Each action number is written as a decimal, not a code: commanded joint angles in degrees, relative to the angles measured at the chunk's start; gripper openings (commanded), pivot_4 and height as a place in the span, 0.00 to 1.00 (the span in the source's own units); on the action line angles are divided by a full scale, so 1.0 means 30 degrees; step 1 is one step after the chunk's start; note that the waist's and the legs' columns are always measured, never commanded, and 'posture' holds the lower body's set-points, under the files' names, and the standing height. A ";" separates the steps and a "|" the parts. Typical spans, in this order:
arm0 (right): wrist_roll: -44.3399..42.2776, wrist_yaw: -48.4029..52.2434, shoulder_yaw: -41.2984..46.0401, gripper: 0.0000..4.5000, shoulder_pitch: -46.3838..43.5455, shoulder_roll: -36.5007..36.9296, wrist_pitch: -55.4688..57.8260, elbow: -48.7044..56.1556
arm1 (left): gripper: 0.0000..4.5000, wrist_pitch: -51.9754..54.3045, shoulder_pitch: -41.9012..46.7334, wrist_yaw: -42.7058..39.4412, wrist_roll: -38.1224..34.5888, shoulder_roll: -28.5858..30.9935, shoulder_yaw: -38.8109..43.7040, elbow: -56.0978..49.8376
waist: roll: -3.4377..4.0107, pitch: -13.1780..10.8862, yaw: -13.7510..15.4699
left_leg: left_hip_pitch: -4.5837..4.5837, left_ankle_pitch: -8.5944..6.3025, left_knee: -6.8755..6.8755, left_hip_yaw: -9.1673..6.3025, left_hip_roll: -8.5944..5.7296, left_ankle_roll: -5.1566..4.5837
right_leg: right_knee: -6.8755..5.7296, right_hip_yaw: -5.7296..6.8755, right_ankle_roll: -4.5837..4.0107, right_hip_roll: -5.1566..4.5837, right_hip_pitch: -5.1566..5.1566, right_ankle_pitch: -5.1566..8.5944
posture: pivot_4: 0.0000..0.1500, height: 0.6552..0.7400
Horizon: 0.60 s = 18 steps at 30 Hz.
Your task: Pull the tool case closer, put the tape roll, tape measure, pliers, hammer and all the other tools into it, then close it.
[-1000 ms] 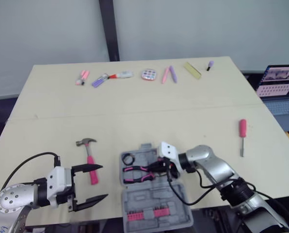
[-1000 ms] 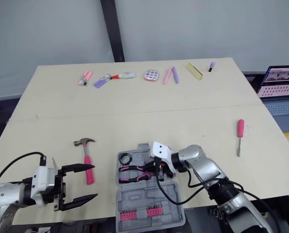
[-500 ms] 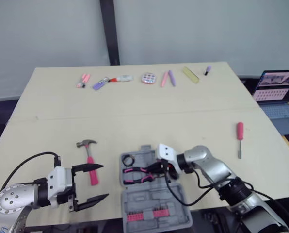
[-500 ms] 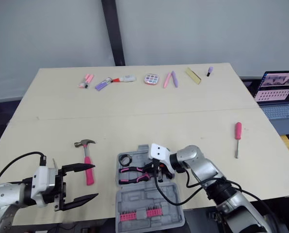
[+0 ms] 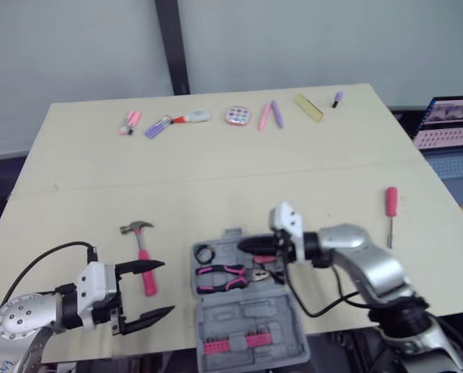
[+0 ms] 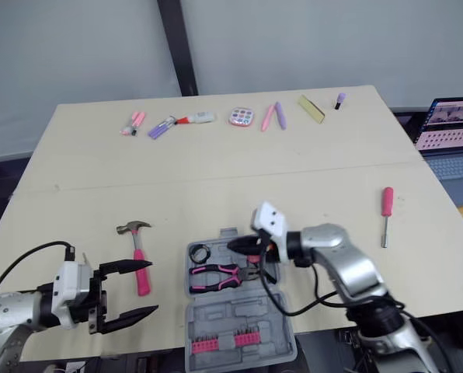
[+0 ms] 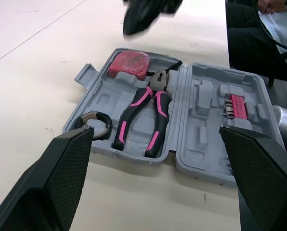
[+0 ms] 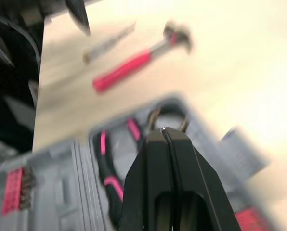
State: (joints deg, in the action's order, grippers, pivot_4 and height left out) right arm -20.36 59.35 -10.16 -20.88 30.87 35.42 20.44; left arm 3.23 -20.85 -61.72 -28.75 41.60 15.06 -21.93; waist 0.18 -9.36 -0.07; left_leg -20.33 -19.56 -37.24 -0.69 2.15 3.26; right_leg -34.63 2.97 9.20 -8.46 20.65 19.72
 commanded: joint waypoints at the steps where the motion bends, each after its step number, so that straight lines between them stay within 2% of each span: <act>1: -0.1186 0.0294 0.2086 0.01 0.1753 0.2042 0.0628 0.2187 | 1.00 0.0336 -0.0325 0.0311 -0.0125 -0.0186 -0.0033 -0.0324 | -0.0048 -0.0047 0.0087 | 0.0002 -0.0001 0.0002 0.0001 0.0000 -0.0001 | 0.0004 0.0000 0.0000 0.0000 -0.0006 0.0000 | 1.00 1.00; 4: -0.1336 0.0487 0.3254 0.01 0.3499 0.3537 -0.0062 0.2750 | 1.00 0.0356 -0.0488 0.0578 0.0142 -0.0385 -0.0119 -0.0096 | -0.0103 -0.0112 0.0097 | 0.0000 -0.0005 -0.0007 0.0001 -0.0002 -0.0010 | 0.0014 0.0002 0.0004 -0.0001 -0.0013 -0.0002 | 1.00 1.00; 7: -0.1776 0.1060 0.5653 0.01 0.6822 0.5639 0.0473 0.3105 | 1.00 -0.0008 -0.1223 0.0773 0.0380 -0.0837 -0.0004 0.0058 | -0.0107 -0.0123 0.0118 | 0.0004 -0.0005 -0.0014 0.0006 -0.0002 -0.0010 | 0.0040 -0.0003 0.0004 -0.0001 -0.0016 -0.0002 | 1.00 1.00; 8: -0.1948 0.1146 0.6241 0.12 0.7736 0.6057 0.0572 0.3200 | 1.00 -0.0201 -0.1523 0.0750 0.0484 -0.0968 -0.0020 0.0092 | -0.0109 -0.0124 0.0151 | 0.0006 -0.0005 -0.0011 0.0011 -0.0001 -0.0011 | 0.0039 -0.0002 0.0004 -0.0002 -0.0022 -0.0002 | 1.00 1.00; 10: -0.2198 0.1177 0.7394 0.29 0.9498 0.6466 0.0408 0.3304 | 1.00 -0.0705 -0.2119 0.0817 0.0760 -0.1358 -0.0088 0.0125 | -0.0141 -0.0143 0.0106 | 0.0013 -0.0009 -0.0012 0.0023 -0.0001 -0.0018 | 0.0042 -0.0006 0.0009 -0.0002 -0.0026 -0.0005 | 1.00 1.00; 16: -0.2163 0.0790 0.9319 0.98 1.3092 0.6308 -0.0334 0.3264 | 1.00 -0.2158 -0.3679 0.0940 0.1518 -0.2224 0.0057 0.0855 | -0.0158 -0.0149 0.0151 | 0.0034 -0.0011 -0.0028 0.0029 -0.0001 -0.0020 | 0.0090 -0.0018 0.0007 -0.0002 -0.0039 -0.0005 | 1.00 1.00; 18: -0.2192 0.0764 0.9571 0.99 1.3633 0.6165 -0.0654 0.3102 | 1.00 -0.2539 -0.3991 0.0904 0.1612 -0.2331 0.0093 0.0993 | -0.0166 -0.0153 0.0215 | 0.0027 -0.0013 -0.0026 0.0030 -0.0001 -0.0023 | 0.0102 -0.0017 0.0008 -0.0002 -0.0038 -0.0004 | 1.00 1.00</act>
State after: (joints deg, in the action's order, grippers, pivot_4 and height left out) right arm -25.98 61.71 16.57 19.47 49.82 34.98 28.93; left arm -2.57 -31.95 -58.94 -24.29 34.73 14.65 -19.00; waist -0.32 -9.81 0.57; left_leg -20.25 -19.61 -37.33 -0.60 2.15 3.18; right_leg -34.31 2.91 9.22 -8.47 20.53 19.71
